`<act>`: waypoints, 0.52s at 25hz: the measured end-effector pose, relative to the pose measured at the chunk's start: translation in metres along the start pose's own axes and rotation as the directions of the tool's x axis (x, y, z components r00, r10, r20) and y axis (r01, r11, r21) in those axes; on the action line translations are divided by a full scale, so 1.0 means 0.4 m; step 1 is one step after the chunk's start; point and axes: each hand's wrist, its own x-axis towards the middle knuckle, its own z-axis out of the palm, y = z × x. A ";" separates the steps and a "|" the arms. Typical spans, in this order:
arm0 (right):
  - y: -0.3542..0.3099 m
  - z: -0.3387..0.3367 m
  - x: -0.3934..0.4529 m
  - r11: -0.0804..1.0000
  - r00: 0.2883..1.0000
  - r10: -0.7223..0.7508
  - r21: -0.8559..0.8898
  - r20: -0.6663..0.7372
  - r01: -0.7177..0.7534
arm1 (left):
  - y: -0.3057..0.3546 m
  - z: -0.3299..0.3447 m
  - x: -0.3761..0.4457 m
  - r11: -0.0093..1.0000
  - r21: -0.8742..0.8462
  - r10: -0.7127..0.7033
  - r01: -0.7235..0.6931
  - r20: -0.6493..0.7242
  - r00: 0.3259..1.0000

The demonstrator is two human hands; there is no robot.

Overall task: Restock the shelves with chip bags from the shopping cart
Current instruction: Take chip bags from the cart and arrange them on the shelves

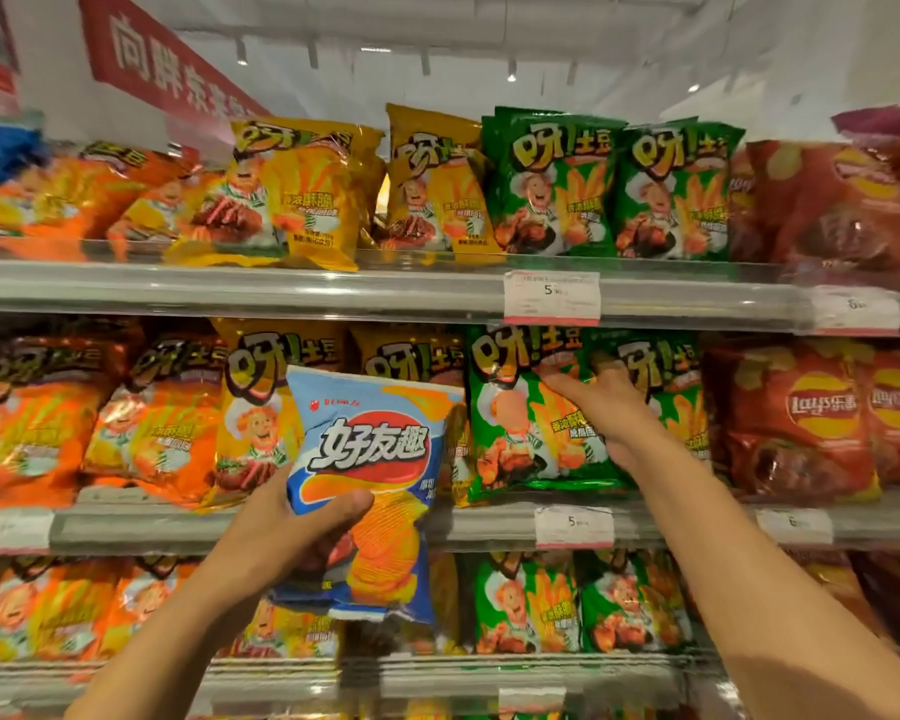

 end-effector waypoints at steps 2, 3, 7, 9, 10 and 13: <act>0.001 0.005 0.004 1.000 1.000 0.003 0.009 -0.004 -0.003 | -0.012 -0.008 0.013 1.000 0.010 -0.004 0.004 0.007 1.000; -0.002 0.001 0.009 1.000 1.000 -0.006 0.020 -0.015 0.006 | -0.017 -0.011 0.020 1.000 0.013 -0.010 0.010 0.002 1.000; 0.007 -0.002 0.028 0.998 0.998 -0.062 -0.010 -0.005 0.062 | -0.033 -0.024 0.048 1.000 0.019 -0.020 0.020 0.023 1.000; 0.043 0.021 0.025 0.999 0.997 -0.025 -0.025 0.075 0.027 | -0.039 -0.022 0.051 0.999 -0.024 -0.032 0.032 0.008 0.999; 0.063 0.033 0.024 0.998 0.994 0.005 -0.056 0.111 0.001 | -0.042 -0.021 0.052 0.998 -0.053 -0.039 0.039 0.003 0.999; 0.104 0.058 0.017 0.980 0.999 -0.048 -0.192 -0.024 0.043 | -0.048 -0.020 0.054 0.995 -0.093 -0.041 0.040 -0.010 0.999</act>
